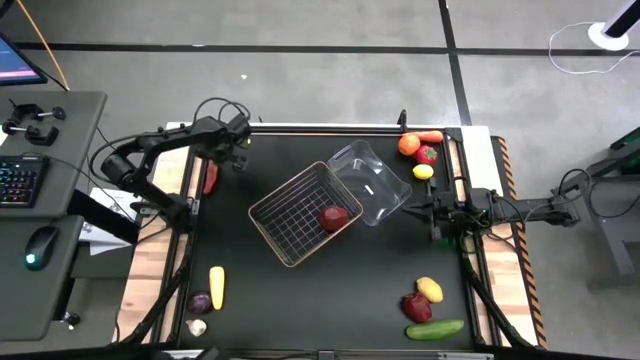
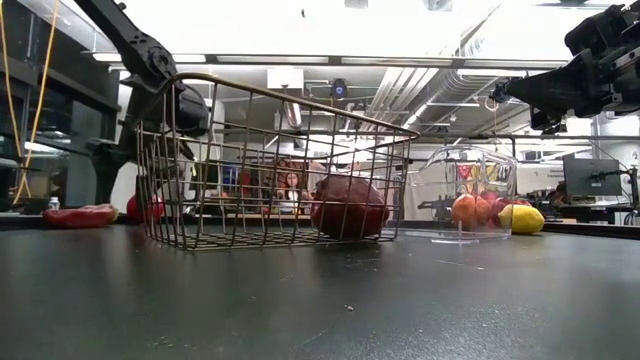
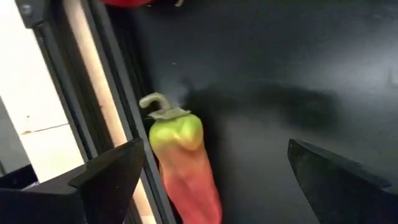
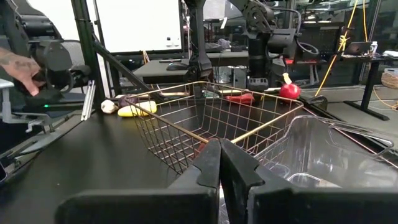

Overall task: Sort produce into baskets
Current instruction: Put the chili pepper into the transparent bin

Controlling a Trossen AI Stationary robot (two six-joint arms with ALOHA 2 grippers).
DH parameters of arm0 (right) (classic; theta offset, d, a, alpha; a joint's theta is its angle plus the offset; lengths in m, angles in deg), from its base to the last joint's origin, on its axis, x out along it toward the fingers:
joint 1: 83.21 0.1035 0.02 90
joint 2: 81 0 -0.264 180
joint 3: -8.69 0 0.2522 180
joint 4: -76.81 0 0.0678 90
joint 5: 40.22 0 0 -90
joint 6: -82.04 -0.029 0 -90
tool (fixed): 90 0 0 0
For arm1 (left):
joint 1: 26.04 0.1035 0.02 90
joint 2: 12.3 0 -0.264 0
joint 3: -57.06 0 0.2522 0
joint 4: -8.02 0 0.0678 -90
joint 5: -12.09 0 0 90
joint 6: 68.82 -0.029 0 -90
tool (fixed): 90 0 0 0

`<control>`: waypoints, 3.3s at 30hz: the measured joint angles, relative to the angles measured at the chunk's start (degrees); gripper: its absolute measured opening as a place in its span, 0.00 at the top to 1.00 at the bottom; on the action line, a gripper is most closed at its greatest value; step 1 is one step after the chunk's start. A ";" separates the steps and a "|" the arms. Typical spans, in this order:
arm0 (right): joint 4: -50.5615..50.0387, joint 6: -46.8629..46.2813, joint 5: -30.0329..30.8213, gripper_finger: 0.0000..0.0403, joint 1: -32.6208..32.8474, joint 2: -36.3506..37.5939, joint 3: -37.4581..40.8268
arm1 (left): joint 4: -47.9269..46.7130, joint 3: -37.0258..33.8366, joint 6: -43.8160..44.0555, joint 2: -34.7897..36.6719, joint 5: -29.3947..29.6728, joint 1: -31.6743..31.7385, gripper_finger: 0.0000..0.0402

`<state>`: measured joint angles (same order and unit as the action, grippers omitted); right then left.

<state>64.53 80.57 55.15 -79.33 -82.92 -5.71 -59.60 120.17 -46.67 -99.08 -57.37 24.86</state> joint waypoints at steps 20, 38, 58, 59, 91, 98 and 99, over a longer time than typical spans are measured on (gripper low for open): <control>0.00 0.01 0.01 1.00 -0.02 0.01 0.00 | 2.84 -2.44 19.97 -6.90 1.21 -2.24 0.10; -0.01 0.00 0.00 1.00 -0.02 0.00 0.01 | -3.62 -1.13 14.79 -0.59 0.06 -3.64 0.25; 0.00 0.02 0.00 1.00 -0.02 0.00 0.02 | -8.52 -7.90 21.32 0.81 -6.42 -7.12 0.25; 0.00 0.00 0.00 1.00 -0.02 0.00 0.00 | -7.73 -8.36 21.33 0.81 -6.62 -7.12 0.25; 0.00 0.00 0.02 1.00 0.00 0.02 0.00 | 26.07 6.99 17.03 19.35 -11.84 -9.24 0.79; 0.00 0.00 0.01 1.00 0.00 0.02 0.02 | 50.40 9.74 20.64 11.83 -10.98 -25.70 0.79; 0.00 0.01 0.01 1.00 -0.02 0.02 0.01 | 51.92 10.53 20.19 9.53 -10.62 -27.91 0.79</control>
<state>64.53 80.58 55.16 -79.35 -82.89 -5.70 -7.68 130.71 -26.48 -89.55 -67.98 -3.05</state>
